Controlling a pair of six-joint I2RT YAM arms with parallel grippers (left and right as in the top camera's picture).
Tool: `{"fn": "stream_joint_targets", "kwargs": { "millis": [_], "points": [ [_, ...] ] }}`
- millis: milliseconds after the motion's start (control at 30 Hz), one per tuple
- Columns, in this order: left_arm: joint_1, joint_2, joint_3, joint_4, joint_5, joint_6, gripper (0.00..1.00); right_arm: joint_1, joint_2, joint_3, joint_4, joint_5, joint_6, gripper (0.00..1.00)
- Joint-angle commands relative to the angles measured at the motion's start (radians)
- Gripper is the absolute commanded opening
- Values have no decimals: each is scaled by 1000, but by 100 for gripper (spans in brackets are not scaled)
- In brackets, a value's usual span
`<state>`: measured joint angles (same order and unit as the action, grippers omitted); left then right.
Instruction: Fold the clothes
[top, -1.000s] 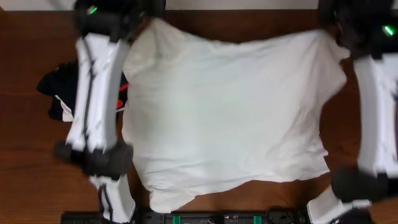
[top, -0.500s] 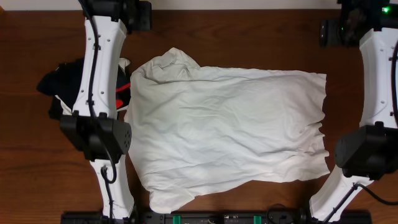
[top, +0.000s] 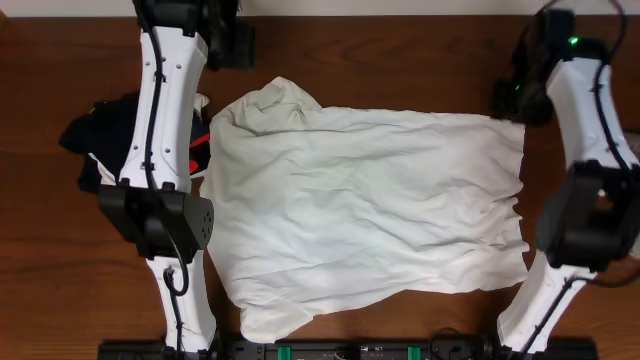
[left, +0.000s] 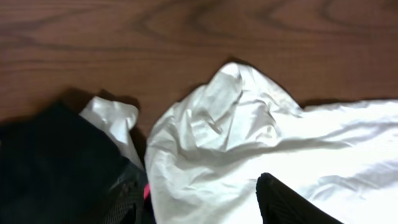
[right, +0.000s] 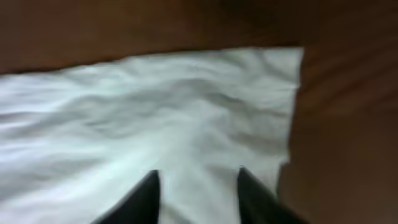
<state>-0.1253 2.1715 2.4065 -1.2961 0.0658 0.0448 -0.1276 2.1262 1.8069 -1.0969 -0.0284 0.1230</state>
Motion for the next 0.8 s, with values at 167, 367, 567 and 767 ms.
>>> {"fn": "stream_joint_targets", "kwargs": {
  "millis": [167, 367, 567, 767],
  "points": [
    [0, 15, -40, -43, 32, 14, 56, -29, 146, -42, 182, -37, 90, 3],
    [0, 15, -40, -49, 32, 14, 56, -28, 248, -42, 248, -34, 161, 1],
    [-1, 15, -40, -58, 32, 2, 56, -42, 364, -41, 410, 79, 224, 1],
    [-20, 15, -40, -72, 33, 3, 57, -103, 380, -11, 549, 69, 225, 2]
  ]
}}
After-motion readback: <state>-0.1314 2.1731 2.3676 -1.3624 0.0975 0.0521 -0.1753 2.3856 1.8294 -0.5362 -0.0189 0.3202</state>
